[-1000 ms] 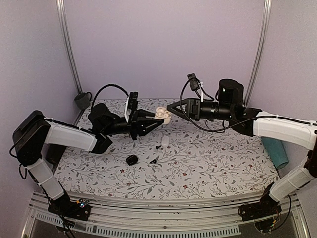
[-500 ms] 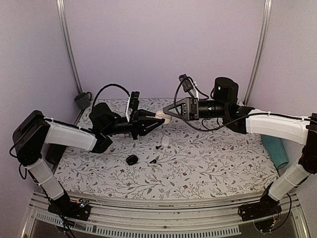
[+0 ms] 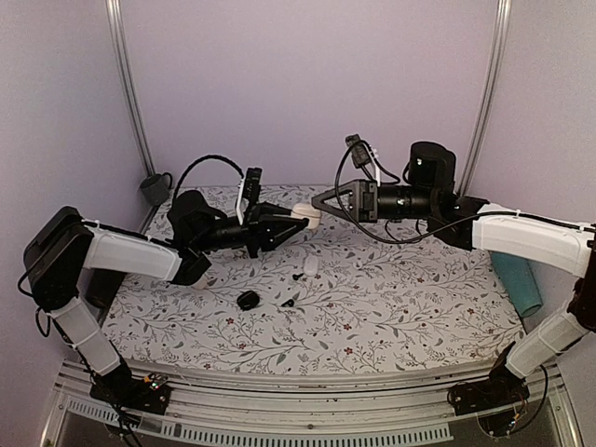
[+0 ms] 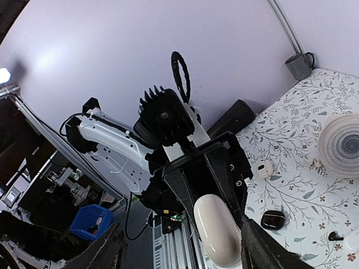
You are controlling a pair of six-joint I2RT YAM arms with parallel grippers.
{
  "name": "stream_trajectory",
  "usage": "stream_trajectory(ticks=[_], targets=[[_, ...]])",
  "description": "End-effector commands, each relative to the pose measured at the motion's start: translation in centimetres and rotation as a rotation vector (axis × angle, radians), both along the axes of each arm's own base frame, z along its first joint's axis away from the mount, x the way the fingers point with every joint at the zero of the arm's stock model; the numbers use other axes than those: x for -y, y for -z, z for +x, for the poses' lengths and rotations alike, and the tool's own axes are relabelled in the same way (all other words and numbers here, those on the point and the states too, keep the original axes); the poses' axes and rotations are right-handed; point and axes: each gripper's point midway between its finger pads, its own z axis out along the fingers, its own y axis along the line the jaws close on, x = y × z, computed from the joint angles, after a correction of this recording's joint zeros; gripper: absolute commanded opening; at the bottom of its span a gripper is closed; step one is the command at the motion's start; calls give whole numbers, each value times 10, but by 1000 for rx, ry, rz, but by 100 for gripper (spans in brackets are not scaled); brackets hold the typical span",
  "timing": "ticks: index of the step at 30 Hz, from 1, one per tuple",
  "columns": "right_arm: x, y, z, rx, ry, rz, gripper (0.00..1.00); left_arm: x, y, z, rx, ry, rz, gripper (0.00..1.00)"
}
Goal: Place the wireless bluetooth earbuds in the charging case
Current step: Close the charging case.
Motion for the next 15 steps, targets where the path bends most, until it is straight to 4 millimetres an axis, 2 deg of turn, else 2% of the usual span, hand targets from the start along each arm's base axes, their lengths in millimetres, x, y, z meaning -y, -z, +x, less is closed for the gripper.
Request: stream_trajectory(ticks=[1,9,15], targets=[[6,6,7,68,64,-79,67,-5,-19,3,-9,11,-29,0],[14,18,12,123,119,-138,65,-2,-23,-1,-60,70,-29,0],[7,16,11,135,84,-116,56,3,-20,2,-130,104,-17,0]])
